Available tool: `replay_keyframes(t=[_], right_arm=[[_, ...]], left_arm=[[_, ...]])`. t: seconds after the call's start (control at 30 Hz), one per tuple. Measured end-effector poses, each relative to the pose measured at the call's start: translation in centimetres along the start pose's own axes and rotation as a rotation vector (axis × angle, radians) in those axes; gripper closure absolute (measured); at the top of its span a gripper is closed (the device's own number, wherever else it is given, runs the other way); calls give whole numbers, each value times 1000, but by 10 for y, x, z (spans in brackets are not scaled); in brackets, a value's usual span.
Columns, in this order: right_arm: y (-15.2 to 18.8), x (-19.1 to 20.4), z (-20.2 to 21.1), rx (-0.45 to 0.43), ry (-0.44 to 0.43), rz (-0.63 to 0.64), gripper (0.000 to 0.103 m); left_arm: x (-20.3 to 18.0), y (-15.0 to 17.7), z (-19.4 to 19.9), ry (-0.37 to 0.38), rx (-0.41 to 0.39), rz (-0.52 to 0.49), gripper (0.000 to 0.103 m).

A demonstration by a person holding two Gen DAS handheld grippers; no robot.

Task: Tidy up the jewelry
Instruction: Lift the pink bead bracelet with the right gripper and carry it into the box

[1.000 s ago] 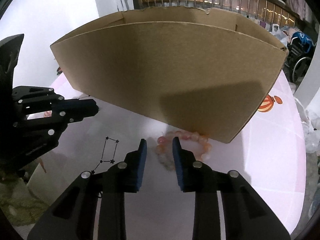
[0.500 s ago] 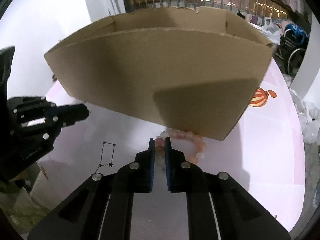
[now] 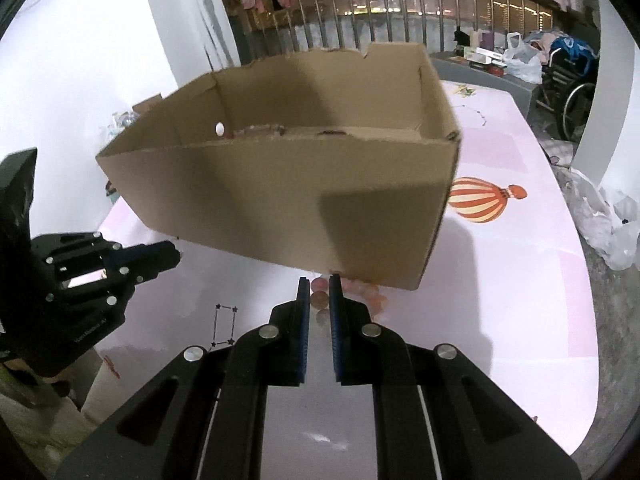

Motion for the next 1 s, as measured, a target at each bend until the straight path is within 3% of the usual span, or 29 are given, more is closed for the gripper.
replay_keyframes(t=[0.43, 0.7, 0.87, 1.0], right_arm=[[-8, -35, 54, -62, -194, -240, 93], [-46, -46, 97, -166, -279, -242, 93], [-87, -45, 89, -174, -288, -175, 93], [-120, -47, 55, -99, -268, -117, 93]], left_arm=[[10, -10, 58, 67, -90, 43, 99], [32, -48, 104, 141, -187, 59, 99], [44, -79, 86, 150, -177, 67, 99], [47, -104, 47, 204, -106, 96, 99]])
Point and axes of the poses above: each gripper's, at about its wrist camera, not at the fingertips, and z roughly against the way its jaws point, x to its left, y to its underside, the point moved 1 cm from there along -z, roughly the way its jaws point, and after that the axes turned 2 degrees about y, right-handed, at the moved point
